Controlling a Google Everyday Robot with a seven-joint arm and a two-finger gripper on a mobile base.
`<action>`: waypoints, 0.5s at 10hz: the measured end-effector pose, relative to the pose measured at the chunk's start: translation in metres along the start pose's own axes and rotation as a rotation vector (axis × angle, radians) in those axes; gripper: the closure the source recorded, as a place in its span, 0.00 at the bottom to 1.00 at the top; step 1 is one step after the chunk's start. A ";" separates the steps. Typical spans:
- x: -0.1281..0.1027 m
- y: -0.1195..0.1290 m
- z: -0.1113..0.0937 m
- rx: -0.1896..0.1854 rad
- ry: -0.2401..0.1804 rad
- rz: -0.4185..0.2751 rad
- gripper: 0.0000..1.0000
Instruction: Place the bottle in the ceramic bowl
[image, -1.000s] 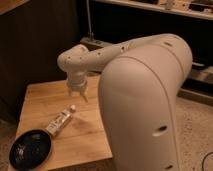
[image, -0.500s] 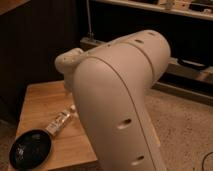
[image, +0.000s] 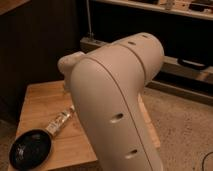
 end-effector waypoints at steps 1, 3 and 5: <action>-0.002 -0.002 0.000 -0.038 0.002 -0.004 0.35; 0.000 -0.002 0.002 -0.058 0.012 -0.022 0.35; -0.003 -0.007 0.001 -0.064 0.019 -0.025 0.35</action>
